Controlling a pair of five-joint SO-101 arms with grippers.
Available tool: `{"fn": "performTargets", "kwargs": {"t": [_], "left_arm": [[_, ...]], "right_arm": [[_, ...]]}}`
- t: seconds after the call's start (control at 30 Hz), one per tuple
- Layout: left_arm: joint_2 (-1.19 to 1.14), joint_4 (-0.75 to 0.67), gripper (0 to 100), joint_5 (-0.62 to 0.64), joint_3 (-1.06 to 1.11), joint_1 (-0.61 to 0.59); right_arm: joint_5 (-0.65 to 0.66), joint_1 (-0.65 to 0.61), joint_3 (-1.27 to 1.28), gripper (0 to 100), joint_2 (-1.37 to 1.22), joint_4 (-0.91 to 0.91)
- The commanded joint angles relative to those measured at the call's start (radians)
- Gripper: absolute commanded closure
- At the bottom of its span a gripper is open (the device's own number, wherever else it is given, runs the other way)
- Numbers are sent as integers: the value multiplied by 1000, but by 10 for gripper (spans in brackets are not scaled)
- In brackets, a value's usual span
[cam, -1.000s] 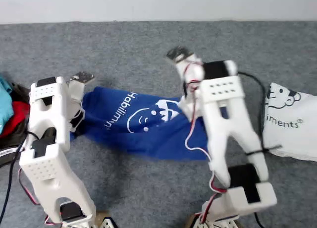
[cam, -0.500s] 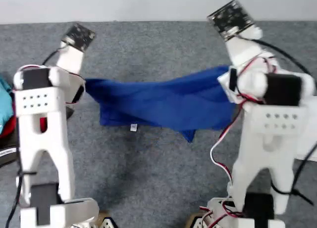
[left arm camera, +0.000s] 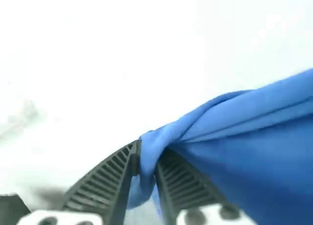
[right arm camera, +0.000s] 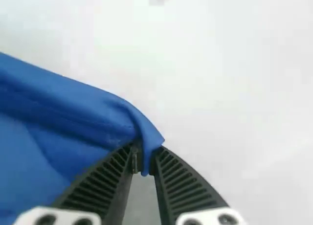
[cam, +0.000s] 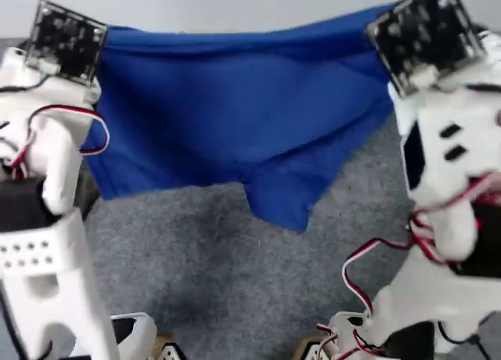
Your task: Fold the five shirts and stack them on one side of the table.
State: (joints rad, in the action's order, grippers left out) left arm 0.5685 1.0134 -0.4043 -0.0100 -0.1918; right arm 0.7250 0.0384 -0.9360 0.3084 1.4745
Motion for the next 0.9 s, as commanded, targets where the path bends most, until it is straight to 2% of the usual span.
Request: {"fn": "performTargets", "kwargs": {"t": [0.0, 0.17, 0.37, 0.63, 0.73, 0.87], "left_arm": [[71, -41, 986, -11, -87, 3], [104, 43, 986, -64, -186, 41], [106, 308, 986, -112, -360, 143], [106, 628, 986, -112, -576, 155], [97, 735, 986, -112, -549, 157], [97, 736, 986, -112, -352, 155]], "right_arm": [[34, 47, -107, 988, 31, -53], [34, 130, -196, 988, 33, -64], [94, 173, -379, 988, 33, -2], [226, 173, -580, 988, 31, 185], [245, 173, -532, 988, 21, 263], [233, 166, -344, 988, -10, 283]]}}
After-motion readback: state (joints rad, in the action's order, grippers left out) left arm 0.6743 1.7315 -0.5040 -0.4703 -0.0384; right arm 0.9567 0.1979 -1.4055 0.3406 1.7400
